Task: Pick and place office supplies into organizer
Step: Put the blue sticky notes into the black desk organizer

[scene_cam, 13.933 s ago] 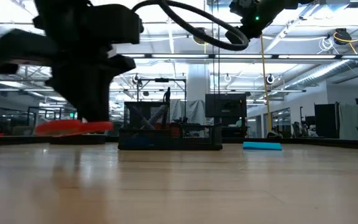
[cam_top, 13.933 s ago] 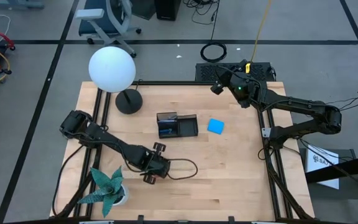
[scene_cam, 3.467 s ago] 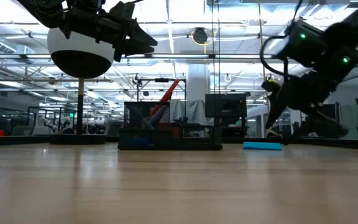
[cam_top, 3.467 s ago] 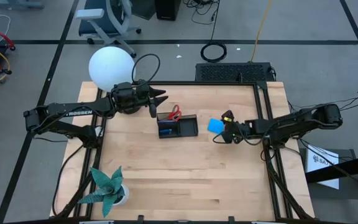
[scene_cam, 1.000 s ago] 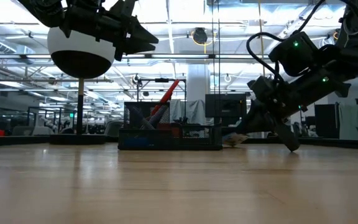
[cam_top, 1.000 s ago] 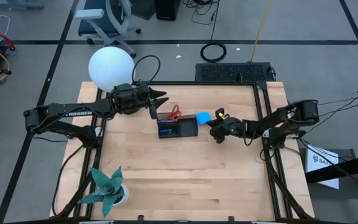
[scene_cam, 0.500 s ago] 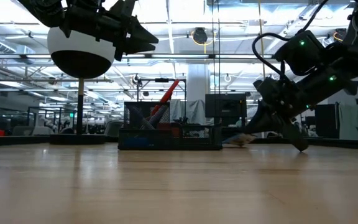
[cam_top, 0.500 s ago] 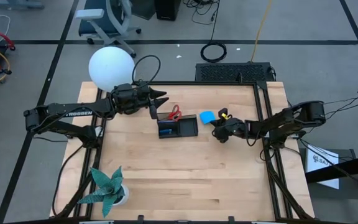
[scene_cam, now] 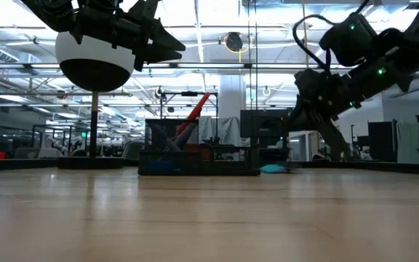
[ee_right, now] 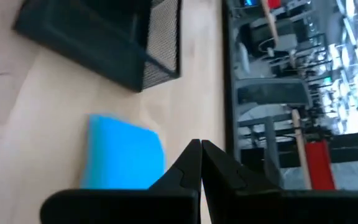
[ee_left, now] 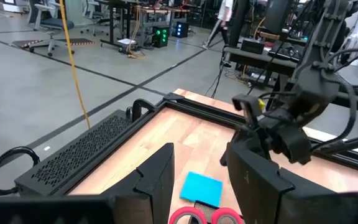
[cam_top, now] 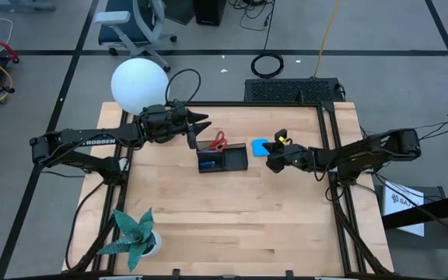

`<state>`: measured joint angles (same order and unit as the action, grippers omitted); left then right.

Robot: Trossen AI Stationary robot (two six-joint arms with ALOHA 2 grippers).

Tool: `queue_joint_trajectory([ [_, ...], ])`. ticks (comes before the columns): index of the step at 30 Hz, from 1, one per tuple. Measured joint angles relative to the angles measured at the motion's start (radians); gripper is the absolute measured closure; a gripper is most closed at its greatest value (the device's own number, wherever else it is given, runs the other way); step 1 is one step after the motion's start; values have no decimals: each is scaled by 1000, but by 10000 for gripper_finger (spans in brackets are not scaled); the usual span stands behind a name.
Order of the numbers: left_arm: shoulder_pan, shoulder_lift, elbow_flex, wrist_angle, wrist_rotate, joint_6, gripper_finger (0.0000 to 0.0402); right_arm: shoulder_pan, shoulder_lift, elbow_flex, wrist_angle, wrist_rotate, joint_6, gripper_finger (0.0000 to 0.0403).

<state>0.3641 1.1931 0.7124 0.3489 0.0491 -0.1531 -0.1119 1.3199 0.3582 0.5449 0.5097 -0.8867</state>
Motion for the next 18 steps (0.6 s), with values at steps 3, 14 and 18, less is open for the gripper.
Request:
queue_joint_trajectory([
  [3,0,0,0,0,0,1,250,19,-23,14,-4,45,-16,403],
  [14,0,0,0,-4,-8,1,250,50,-30,22,-187,-122,193,384],
  [18,0,0,0,-4,-8,1,250,67,-9,22,-224,-117,232,334],
])
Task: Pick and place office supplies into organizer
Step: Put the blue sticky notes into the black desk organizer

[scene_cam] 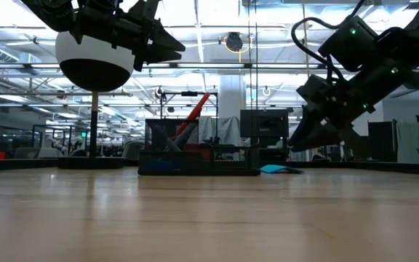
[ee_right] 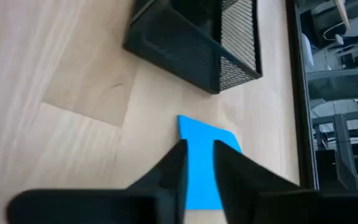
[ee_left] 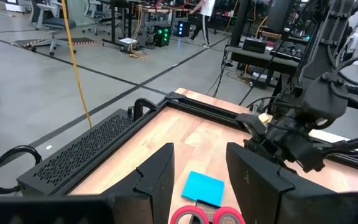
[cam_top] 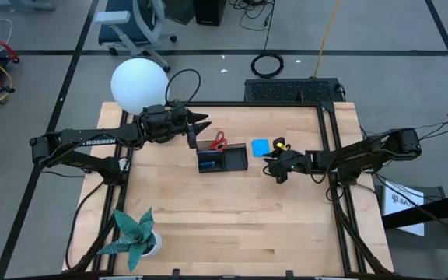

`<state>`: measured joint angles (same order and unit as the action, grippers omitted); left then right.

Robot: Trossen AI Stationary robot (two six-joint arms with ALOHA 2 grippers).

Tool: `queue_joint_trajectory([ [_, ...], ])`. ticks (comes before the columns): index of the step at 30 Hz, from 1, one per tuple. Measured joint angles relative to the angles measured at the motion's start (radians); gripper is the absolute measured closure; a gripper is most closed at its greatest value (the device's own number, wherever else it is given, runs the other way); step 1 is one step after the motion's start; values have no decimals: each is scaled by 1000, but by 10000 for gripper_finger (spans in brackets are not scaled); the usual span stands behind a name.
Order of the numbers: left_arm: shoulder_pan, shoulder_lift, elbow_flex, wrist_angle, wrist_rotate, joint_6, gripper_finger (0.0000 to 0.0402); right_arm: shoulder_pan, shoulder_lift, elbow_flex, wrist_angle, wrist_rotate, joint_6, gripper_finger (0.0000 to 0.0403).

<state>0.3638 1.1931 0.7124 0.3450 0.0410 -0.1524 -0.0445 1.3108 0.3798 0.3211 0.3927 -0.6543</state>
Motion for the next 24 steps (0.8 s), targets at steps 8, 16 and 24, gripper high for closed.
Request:
queue_joint_trajectory([
  [8,0,0,0,0,-10,0,250,-2,9,0,10,1,-9,199],
  [16,0,0,0,0,-16,-3,250,-14,111,0,96,27,-30,172],
  [24,-5,0,0,0,-16,-14,250,-107,370,20,369,186,-190,214],
])
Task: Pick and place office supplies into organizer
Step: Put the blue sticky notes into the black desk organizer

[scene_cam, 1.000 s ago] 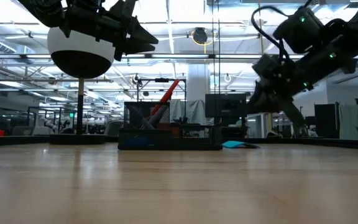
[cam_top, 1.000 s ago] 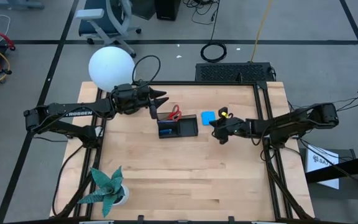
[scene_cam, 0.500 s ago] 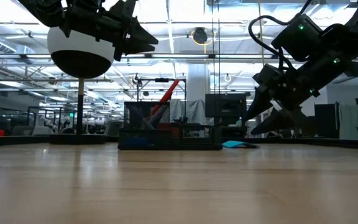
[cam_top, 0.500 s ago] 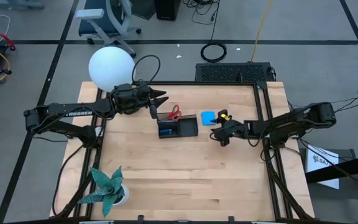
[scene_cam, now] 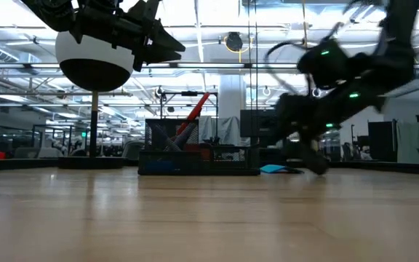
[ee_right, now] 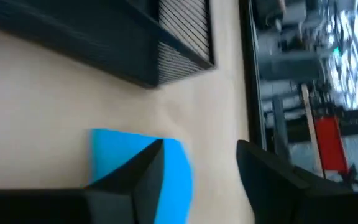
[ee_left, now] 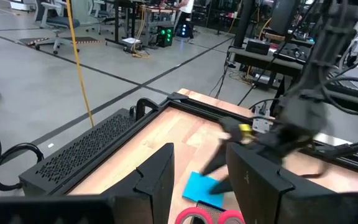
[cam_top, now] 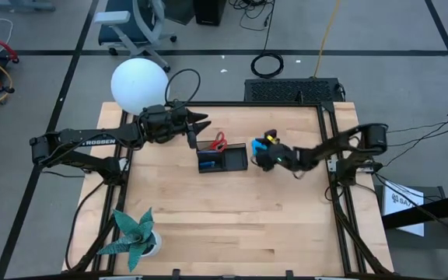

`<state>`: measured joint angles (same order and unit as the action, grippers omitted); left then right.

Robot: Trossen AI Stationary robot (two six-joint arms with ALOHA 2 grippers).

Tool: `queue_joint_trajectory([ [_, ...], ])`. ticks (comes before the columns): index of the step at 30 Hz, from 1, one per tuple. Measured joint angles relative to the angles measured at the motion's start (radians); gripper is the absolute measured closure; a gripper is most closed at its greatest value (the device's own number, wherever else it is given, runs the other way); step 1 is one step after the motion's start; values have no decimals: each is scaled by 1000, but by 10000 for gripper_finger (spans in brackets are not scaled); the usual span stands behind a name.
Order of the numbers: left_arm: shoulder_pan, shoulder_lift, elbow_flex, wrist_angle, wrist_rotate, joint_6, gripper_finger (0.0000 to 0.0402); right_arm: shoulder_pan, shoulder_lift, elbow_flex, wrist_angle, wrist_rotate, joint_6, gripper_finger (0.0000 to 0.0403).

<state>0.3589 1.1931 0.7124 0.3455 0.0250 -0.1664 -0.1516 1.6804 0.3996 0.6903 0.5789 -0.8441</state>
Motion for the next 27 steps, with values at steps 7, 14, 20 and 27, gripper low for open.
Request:
queue_joint_trajectory([
  [7,-15,0,0,16,0,14,250,-114,84,123,-294,-160,163,386],
  [14,-15,0,0,19,0,15,250,-77,-67,111,-319,-159,199,400],
  [20,-15,0,0,17,-1,15,250,-36,-246,113,-485,-164,250,375],
  [27,-17,0,0,18,-1,14,250,0,-298,113,-546,-165,282,305],
])
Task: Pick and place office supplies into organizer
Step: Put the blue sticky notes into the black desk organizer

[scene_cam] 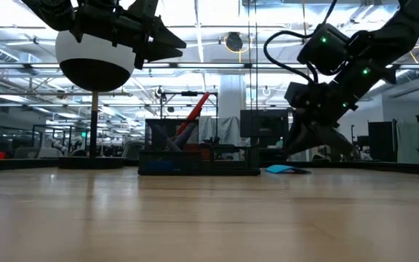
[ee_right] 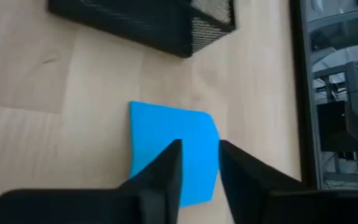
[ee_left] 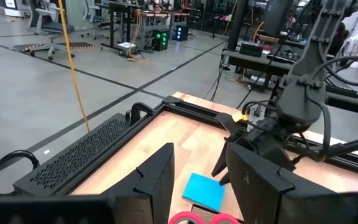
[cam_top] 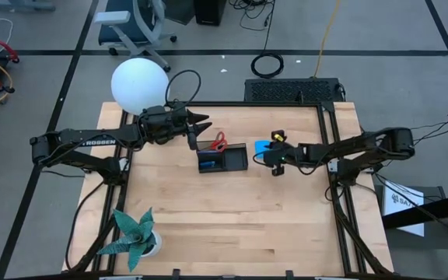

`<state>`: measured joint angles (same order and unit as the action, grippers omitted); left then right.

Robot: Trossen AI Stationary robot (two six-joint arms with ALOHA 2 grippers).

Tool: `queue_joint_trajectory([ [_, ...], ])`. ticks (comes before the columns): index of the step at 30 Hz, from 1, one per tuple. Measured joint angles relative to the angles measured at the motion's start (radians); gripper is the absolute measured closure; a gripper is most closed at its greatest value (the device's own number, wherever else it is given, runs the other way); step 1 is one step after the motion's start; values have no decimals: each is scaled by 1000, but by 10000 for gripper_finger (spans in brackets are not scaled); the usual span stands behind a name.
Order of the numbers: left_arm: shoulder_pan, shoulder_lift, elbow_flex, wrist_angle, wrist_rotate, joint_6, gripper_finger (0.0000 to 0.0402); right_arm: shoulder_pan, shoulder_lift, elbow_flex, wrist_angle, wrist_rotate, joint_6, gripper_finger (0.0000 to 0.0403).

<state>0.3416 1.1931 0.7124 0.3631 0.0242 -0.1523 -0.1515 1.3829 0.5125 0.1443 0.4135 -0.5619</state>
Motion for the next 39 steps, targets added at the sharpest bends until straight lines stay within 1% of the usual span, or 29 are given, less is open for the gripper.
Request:
queue_joint_trajectory([
  [5,0,0,0,0,0,0,250,10,3,0,-1,1,16,239],
  [8,0,0,0,0,0,0,250,10,4,0,-9,0,48,211],
  [11,0,0,0,0,0,0,250,12,3,1,-47,-16,56,194],
  [15,0,0,0,1,0,0,250,14,2,1,-64,-26,92,186],
  [21,0,0,0,1,0,-1,250,17,8,0,-60,-25,79,195],
  [24,0,0,0,1,0,-1,250,16,37,-4,-47,-26,78,198],
  [27,0,0,0,1,-1,-1,250,16,93,-4,-11,-21,73,199],
  [30,0,0,0,1,-1,-1,250,17,143,-2,57,10,44,200],
  [33,0,0,0,1,-1,-3,250,17,176,-2,99,69,-13,209],
  [36,0,0,0,1,-1,-3,250,15,186,-2,104,102,-73,234],
  [39,0,0,0,1,-1,-3,250,-2,184,-1,78,93,-80,289],
])
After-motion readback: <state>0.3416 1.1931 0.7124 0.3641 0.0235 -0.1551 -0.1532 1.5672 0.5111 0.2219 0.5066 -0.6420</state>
